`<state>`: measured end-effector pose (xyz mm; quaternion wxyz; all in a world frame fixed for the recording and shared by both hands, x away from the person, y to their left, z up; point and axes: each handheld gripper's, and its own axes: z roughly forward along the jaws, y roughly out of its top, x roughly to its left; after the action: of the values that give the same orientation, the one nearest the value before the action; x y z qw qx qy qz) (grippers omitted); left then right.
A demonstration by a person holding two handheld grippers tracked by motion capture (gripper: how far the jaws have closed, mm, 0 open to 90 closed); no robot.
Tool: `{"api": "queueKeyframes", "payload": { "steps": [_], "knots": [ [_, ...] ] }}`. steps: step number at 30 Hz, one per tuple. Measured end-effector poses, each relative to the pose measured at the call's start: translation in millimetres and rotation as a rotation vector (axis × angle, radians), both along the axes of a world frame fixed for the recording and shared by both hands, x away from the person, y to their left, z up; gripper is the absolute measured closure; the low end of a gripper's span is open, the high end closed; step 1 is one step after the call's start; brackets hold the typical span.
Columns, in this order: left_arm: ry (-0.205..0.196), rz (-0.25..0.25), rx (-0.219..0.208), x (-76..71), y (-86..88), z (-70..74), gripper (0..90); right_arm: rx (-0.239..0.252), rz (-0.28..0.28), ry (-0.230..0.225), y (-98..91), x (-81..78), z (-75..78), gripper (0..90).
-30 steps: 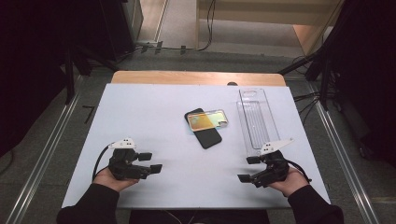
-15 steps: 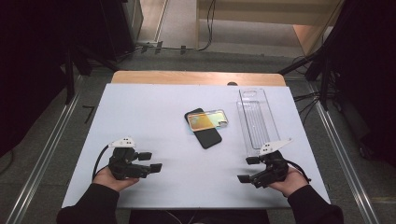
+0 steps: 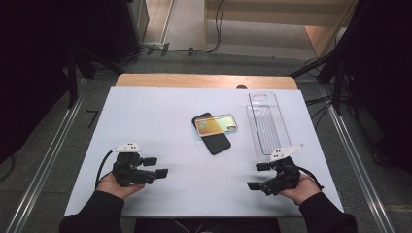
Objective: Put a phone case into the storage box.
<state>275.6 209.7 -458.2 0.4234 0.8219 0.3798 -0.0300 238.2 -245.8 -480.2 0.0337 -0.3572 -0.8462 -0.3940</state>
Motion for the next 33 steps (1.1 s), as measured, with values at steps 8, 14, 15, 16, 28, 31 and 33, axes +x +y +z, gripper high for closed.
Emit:
{"api": "queueKeyframes", "payload": {
  "steps": [8,14,15,16,28,31,33],
  "knots": [
    [-0.019,0.001,0.026,2.6,-4.0,3.1,27.4,-0.010,-0.004,0.002,0.5,0.0,-0.5,12.9],
    [-0.032,0.021,0.020,9.4,-6.3,9.1,27.5,-0.009,-0.005,0.003,1.1,-0.3,-0.2,13.0],
    [-0.030,0.021,0.018,11.1,-6.3,10.5,27.7,-0.011,-0.006,0.002,1.1,-0.3,-0.3,12.9],
    [-0.036,0.029,0.006,14.5,-7.0,12.5,27.9,-0.013,-0.006,0.000,0.8,-0.3,-0.4,12.9],
    [-0.034,0.021,0.030,34.2,-19.1,19.7,27.9,-0.017,-0.004,0.002,1.5,-0.9,-0.5,12.9],
    [-0.036,0.010,0.026,41.4,-25.1,22.1,27.8,-0.023,-0.007,0.003,1.6,-1.0,-0.8,12.9],
    [-0.040,0.005,0.030,45.1,-28.2,22.6,27.8,-0.025,-0.008,0.002,1.1,-0.7,-1.3,12.9]
  ]
}}
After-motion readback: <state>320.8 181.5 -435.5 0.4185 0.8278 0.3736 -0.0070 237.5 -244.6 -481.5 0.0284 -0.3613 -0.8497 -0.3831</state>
